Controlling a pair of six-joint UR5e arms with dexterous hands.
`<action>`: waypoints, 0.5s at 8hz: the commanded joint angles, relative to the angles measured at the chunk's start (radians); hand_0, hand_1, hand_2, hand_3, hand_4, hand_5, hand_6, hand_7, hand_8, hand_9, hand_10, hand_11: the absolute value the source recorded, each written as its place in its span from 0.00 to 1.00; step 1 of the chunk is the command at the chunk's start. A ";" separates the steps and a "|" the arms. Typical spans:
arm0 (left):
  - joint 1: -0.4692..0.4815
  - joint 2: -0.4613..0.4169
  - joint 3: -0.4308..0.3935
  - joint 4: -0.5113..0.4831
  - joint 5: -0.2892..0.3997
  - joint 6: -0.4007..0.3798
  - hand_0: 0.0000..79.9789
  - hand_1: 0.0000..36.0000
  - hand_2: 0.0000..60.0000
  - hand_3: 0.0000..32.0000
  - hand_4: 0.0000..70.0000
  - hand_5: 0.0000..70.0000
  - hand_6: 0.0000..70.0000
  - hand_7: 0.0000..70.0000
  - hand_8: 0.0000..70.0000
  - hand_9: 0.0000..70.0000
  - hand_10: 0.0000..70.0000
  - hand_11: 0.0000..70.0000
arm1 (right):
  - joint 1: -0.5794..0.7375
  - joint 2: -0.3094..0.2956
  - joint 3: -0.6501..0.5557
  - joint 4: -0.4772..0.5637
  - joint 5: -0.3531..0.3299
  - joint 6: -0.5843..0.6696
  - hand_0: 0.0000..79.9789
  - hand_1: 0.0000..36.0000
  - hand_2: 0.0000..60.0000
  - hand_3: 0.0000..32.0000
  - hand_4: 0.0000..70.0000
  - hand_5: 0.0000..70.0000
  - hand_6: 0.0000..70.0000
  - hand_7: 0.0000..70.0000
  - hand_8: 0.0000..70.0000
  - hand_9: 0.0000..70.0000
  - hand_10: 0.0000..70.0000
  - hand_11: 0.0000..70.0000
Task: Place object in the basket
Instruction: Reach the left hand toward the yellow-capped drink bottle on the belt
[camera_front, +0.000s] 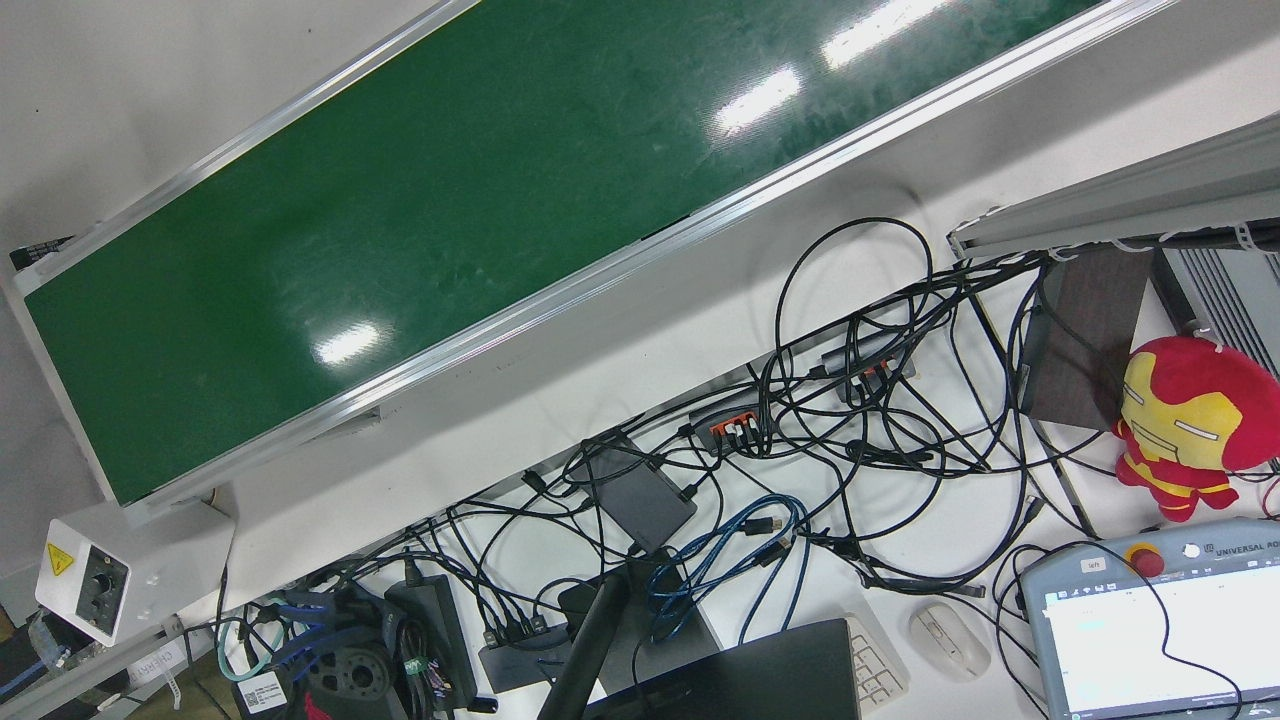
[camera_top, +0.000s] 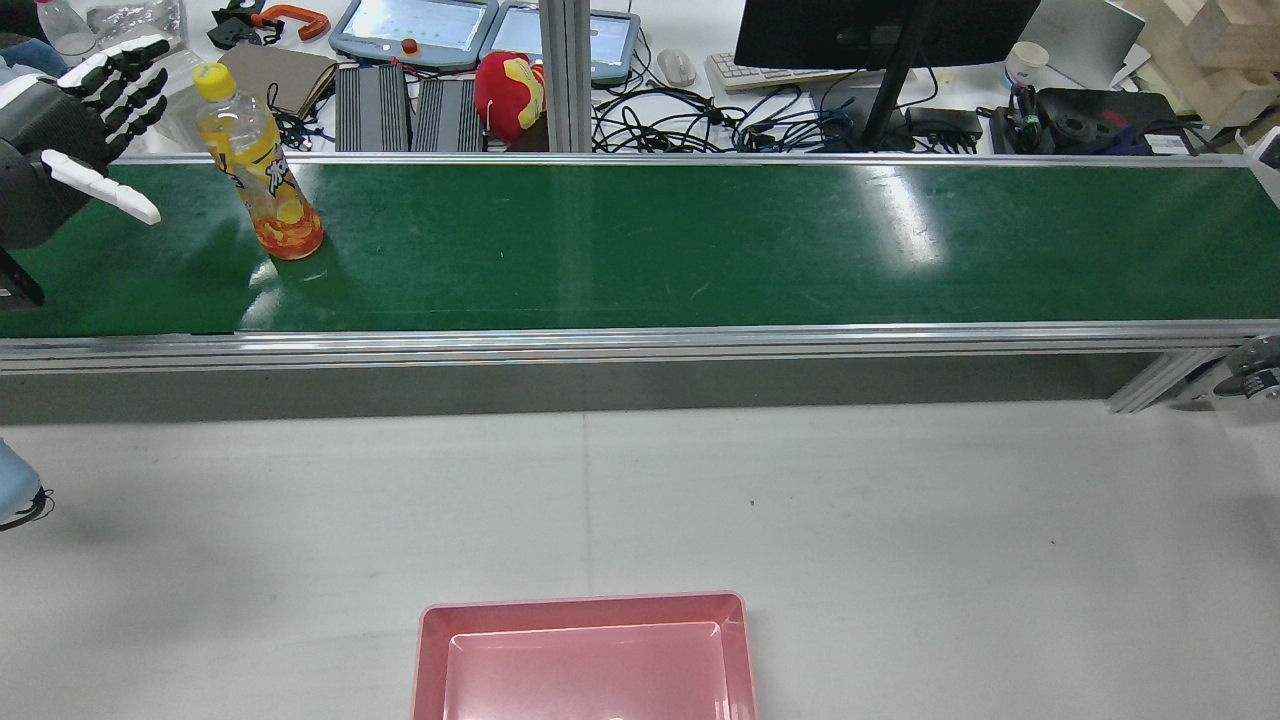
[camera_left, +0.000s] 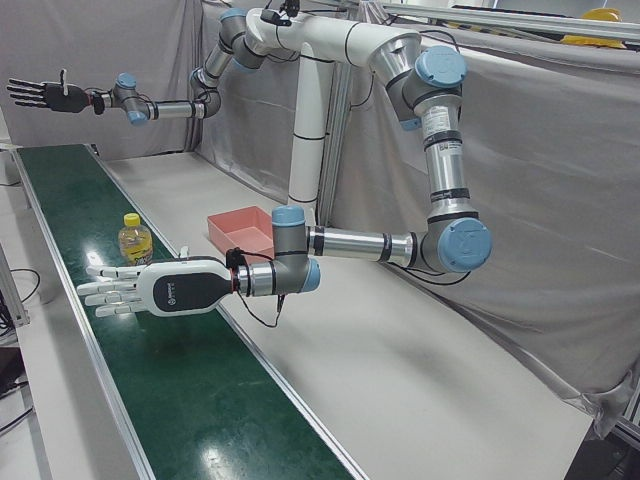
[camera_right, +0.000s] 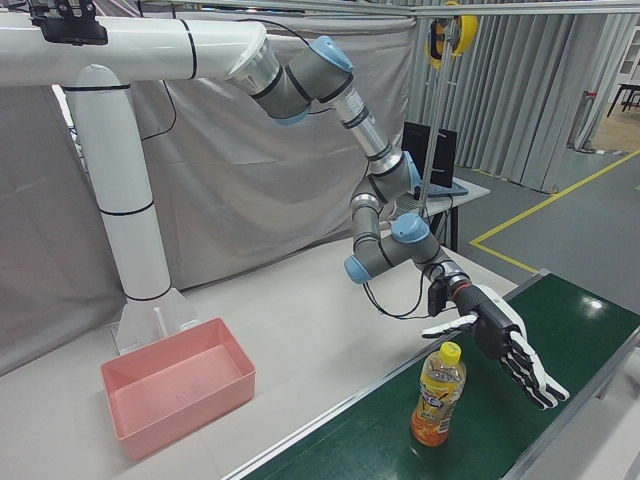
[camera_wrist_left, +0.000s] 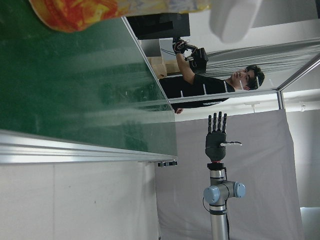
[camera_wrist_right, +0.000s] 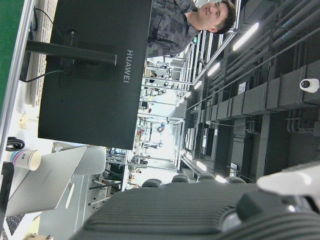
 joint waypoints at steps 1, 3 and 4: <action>0.089 -0.004 0.006 0.009 -0.061 0.018 1.00 0.26 0.00 0.00 0.10 0.26 0.00 0.00 0.04 0.04 0.01 0.06 | 0.000 0.000 0.000 0.000 0.001 0.000 0.00 0.00 0.00 0.00 0.00 0.00 0.00 0.00 0.00 0.00 0.00 0.00; 0.109 -0.027 -0.002 0.009 -0.086 0.009 1.00 0.24 0.00 0.00 0.08 0.24 0.00 0.00 0.05 0.05 0.00 0.04 | -0.002 0.000 0.000 0.000 0.001 0.000 0.00 0.00 0.00 0.00 0.00 0.00 0.00 0.00 0.00 0.00 0.00 0.00; 0.109 -0.038 0.001 0.006 -0.089 0.004 1.00 0.24 0.00 0.00 0.09 0.25 0.00 0.00 0.04 0.03 0.00 0.04 | 0.000 0.000 0.000 0.001 0.001 0.000 0.00 0.00 0.00 0.00 0.00 0.00 0.00 0.00 0.00 0.00 0.00 0.00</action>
